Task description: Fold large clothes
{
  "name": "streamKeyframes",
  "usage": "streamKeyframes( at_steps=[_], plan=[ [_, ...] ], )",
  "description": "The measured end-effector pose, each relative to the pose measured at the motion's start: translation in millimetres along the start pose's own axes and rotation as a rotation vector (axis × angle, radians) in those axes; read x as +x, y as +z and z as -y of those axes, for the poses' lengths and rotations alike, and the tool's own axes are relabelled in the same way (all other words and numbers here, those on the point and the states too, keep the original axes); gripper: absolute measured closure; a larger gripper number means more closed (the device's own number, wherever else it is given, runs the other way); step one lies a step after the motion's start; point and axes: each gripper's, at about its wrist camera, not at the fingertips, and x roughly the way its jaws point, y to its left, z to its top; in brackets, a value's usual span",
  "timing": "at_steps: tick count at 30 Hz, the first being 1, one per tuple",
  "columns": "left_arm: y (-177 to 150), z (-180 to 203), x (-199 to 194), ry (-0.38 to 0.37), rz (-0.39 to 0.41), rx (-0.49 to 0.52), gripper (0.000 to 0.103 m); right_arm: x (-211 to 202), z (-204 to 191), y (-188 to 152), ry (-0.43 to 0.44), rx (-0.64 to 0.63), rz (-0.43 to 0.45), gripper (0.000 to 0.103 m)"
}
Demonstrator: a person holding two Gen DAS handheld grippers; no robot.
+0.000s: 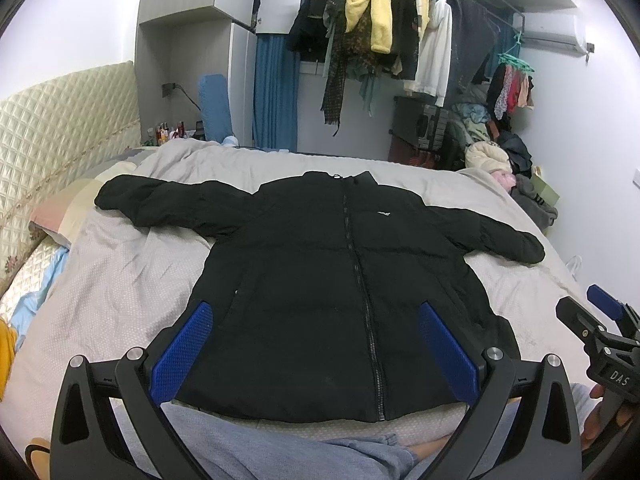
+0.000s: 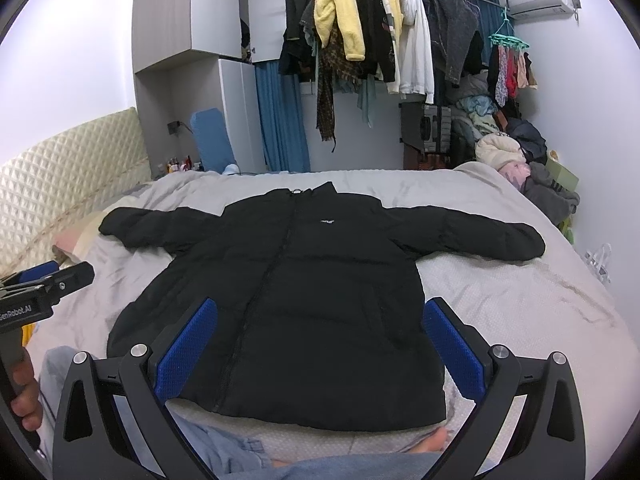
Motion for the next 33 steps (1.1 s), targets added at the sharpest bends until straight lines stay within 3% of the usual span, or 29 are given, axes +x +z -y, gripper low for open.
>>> streamKeyframes(
  at_steps=[28, 33],
  plan=[
    [3, 13, 10, -0.021, -0.004, -0.021, 0.000, 16, 7, 1, 0.013, 0.028, -0.007, 0.000],
    [14, 17, 22, -0.037, 0.053, 0.004, 0.000, 30, 22, 5, 0.002, 0.041, 0.021, 0.000]
  ],
)
